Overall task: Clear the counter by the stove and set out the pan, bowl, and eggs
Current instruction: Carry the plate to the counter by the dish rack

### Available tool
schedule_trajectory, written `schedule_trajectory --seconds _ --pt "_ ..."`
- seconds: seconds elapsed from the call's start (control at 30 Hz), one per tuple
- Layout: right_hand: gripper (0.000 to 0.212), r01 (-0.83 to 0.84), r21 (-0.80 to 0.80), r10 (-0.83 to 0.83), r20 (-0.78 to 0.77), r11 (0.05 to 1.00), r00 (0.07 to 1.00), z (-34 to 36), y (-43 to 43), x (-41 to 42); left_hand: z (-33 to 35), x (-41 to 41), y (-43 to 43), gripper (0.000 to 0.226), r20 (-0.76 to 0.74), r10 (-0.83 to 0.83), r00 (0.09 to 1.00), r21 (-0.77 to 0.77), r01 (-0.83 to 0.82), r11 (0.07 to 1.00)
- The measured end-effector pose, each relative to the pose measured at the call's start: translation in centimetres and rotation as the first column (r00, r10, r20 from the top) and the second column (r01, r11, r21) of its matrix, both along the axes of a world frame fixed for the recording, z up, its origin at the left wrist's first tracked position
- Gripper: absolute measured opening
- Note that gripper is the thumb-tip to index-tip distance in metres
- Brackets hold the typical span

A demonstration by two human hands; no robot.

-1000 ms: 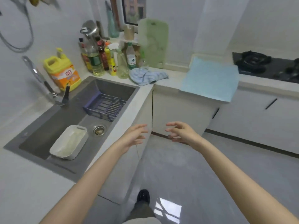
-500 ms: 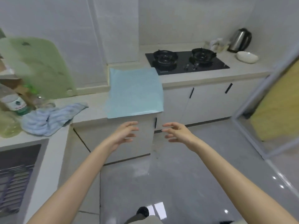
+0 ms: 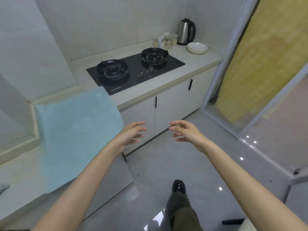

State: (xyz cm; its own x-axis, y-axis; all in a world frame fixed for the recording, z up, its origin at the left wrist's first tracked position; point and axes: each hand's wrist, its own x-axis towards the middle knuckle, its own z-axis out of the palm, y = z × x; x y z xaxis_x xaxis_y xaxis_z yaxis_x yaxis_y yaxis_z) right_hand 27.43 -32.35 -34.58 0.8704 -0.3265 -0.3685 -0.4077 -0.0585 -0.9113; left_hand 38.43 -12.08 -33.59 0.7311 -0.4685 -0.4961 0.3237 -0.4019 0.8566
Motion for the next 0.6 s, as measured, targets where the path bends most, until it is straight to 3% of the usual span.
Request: schedule_trajectory --seconds 0.37,0.6 --pt "0.025 0.064 -0.025 -0.063 0.025 0.998 0.998 1.2 -21.3 12.7 2.2 14.6 -23.3 0.029 0.060 0.070 0.996 -0.130 -0.062 0.990" --pt "0.027 0.084 -0.015 -0.083 0.047 0.996 0.995 2.5 -31.6 20.0 3.1 22.5 -33.2 0.028 0.047 0.067 0.997 -0.152 -0.059 0.987"
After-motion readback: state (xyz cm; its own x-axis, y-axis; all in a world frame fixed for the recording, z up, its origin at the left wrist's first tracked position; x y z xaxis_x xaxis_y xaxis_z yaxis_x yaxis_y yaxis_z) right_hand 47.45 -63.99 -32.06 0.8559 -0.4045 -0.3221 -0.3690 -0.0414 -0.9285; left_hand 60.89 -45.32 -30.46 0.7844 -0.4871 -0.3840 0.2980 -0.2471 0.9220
